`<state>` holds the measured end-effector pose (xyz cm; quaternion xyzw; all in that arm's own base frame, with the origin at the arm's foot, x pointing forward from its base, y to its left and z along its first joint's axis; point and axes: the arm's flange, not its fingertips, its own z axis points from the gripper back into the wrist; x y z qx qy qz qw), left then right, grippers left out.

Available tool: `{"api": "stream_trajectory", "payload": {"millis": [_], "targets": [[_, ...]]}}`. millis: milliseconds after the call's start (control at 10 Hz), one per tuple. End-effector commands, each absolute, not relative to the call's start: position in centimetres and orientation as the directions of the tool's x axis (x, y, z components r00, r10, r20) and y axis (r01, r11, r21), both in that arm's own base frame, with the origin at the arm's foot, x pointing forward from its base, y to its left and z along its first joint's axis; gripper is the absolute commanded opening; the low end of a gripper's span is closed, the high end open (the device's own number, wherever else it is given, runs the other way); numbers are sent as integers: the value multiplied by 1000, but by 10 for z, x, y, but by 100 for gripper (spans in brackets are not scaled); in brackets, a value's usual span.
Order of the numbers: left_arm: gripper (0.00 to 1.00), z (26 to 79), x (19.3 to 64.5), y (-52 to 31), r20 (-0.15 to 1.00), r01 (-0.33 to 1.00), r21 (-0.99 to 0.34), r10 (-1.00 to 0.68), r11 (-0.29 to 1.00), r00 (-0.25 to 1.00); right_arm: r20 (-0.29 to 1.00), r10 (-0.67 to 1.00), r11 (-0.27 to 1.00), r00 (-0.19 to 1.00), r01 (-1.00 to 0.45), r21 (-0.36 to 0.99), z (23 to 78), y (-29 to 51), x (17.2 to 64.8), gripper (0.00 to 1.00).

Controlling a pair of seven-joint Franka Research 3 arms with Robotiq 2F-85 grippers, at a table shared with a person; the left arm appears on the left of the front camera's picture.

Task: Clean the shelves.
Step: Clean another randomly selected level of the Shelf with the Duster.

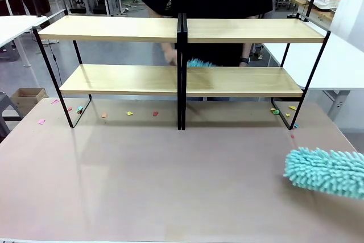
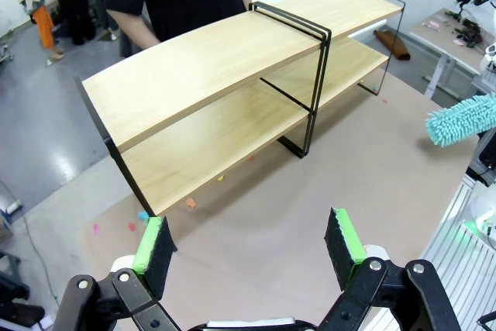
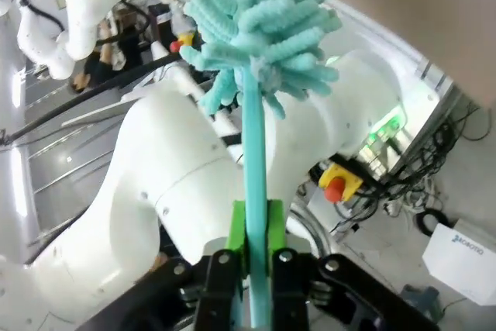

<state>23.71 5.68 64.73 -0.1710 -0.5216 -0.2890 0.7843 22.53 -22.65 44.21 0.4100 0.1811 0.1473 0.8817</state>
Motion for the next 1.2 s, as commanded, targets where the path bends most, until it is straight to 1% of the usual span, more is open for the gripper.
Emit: {"api": "stream_trajectory", "payload": {"millis": [0, 200, 300, 400, 500, 700, 900, 1000, 1100], "targets": [[100, 646, 238, 57, 919, 637, 29, -270, 770, 286, -123, 323, 694, 939, -146, 705, 440, -177, 232, 12], [100, 646, 238, 57, 919, 637, 29, -270, 770, 286, -78, 247, 763, 966, -145, 629, 438, -141, 249, 12], [100, 646, 238, 57, 919, 637, 29, -270, 770, 286, -23, 215, 783, 976, -158, 601, 437, -122, 262, 12], [100, 646, 238, 57, 919, 637, 29, -270, 770, 286, -2, 192, 787, 981, -153, 598, 435, -106, 276, 12], [100, 646, 238, 57, 919, 637, 29, -270, 770, 286, -40, 147, 816, 988, -98, 570, 429, -94, 289, 12], [100, 646, 238, 57, 919, 637, 29, -270, 770, 286, -2, 108, 837, 994, -90, 540, 423, -67, 305, 12], [100, 646, 238, 57, 919, 637, 29, -270, 770, 286, 58, 93, 863, 994, -110, 494, 414, -34, 321, 12], [100, 646, 238, 57, 919, 637, 29, -270, 770, 286, 18, 81, 886, 997, -80, 457, 407, -24, 331, 12], [100, 646, 238, 57, 919, 637, 29, -270, 770, 286, 16, 63, 898, 998, -64, 436, 400, -16, 341, 12]]}}
